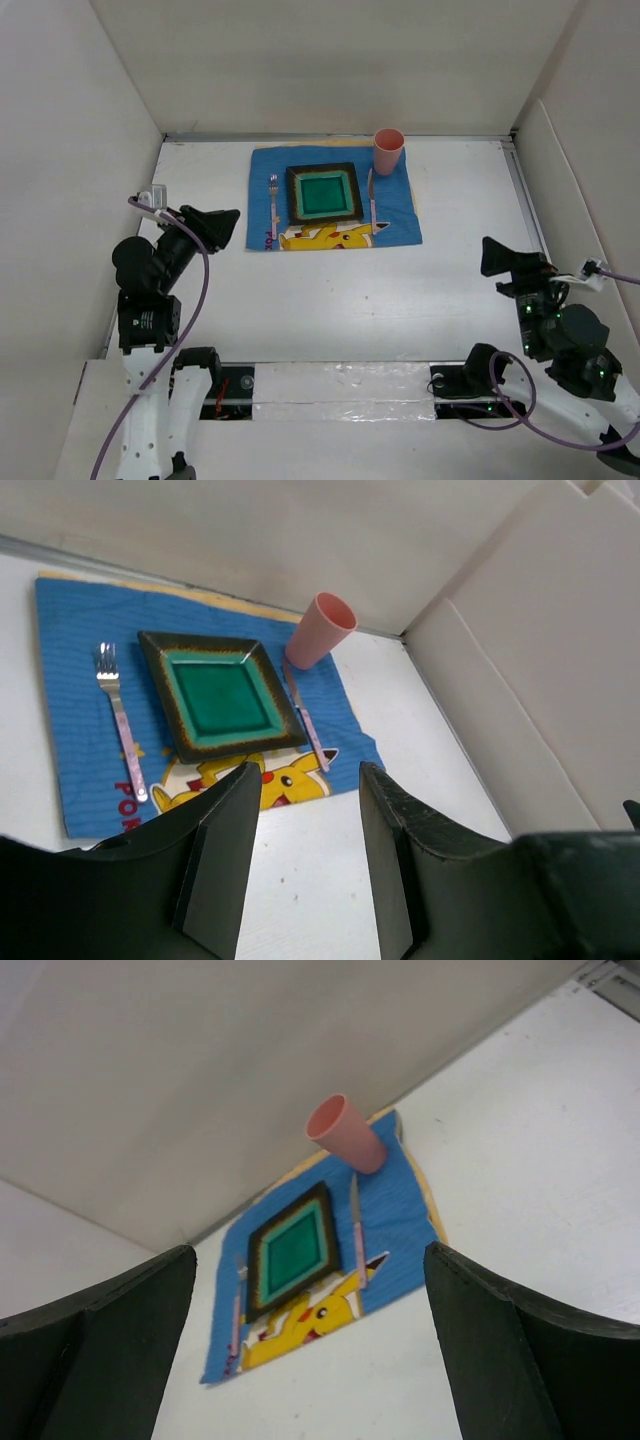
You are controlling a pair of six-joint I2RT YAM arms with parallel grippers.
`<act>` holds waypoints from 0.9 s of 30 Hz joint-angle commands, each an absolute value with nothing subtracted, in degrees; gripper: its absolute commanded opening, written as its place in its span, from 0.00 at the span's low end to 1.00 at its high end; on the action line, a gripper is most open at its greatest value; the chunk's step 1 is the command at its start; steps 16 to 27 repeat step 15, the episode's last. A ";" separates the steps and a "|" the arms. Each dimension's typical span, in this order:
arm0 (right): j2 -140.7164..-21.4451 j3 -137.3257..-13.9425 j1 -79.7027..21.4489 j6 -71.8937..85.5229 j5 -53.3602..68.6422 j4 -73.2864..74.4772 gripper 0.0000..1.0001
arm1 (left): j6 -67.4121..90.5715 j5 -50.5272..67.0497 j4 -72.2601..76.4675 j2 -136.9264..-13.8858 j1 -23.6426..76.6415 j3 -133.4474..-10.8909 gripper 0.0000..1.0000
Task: Set the dinner table for one person
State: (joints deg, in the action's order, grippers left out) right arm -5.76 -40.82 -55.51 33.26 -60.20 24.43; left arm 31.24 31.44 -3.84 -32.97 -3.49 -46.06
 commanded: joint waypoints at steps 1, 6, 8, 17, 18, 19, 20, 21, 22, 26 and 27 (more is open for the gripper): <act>-8.87 -39.20 -56.68 35.95 -65.04 28.21 1.00 | 28.92 30.32 -3.87 -31.29 -3.69 -42.55 0.41; -20.53 -39.99 -57.22 38.23 -66.80 26.73 1.00 | 28.83 30.76 -3.61 -29.98 -3.69 -39.29 0.40; -24.41 -40.69 -56.69 37.71 -66.45 25.93 1.00 | 29.09 30.94 -3.52 -30.23 -3.69 -40.16 0.40; -38.22 -43.24 -45.01 36.30 -55.92 20.74 1.00 | 28.83 31.38 -3.69 -30.85 -3.69 -41.13 0.41; -38.22 -43.24 -45.01 36.30 -55.92 20.74 1.00 | 28.83 31.38 -3.69 -30.85 -3.69 -41.13 0.41; -38.22 -43.24 -45.01 36.30 -55.92 20.74 1.00 | 28.83 31.38 -3.69 -30.85 -3.69 -41.13 0.41; -38.22 -43.24 -45.01 36.30 -55.92 20.74 1.00 | 28.83 31.38 -3.69 -30.85 -3.69 -41.13 0.41; -38.22 -43.24 -45.01 36.30 -55.92 20.74 1.00 | 28.83 31.38 -3.69 -30.85 -3.69 -41.13 0.41; -38.22 -43.24 -45.01 36.30 -55.92 20.74 1.00 | 28.83 31.38 -3.69 -30.85 -3.69 -41.13 0.41; -38.22 -43.24 -45.01 36.30 -55.92 20.74 1.00 | 28.83 31.38 -3.69 -30.85 -3.69 -41.13 0.41; -38.22 -43.24 -45.01 36.30 -55.92 20.74 1.00 | 28.83 31.38 -3.69 -30.85 -3.69 -41.13 0.41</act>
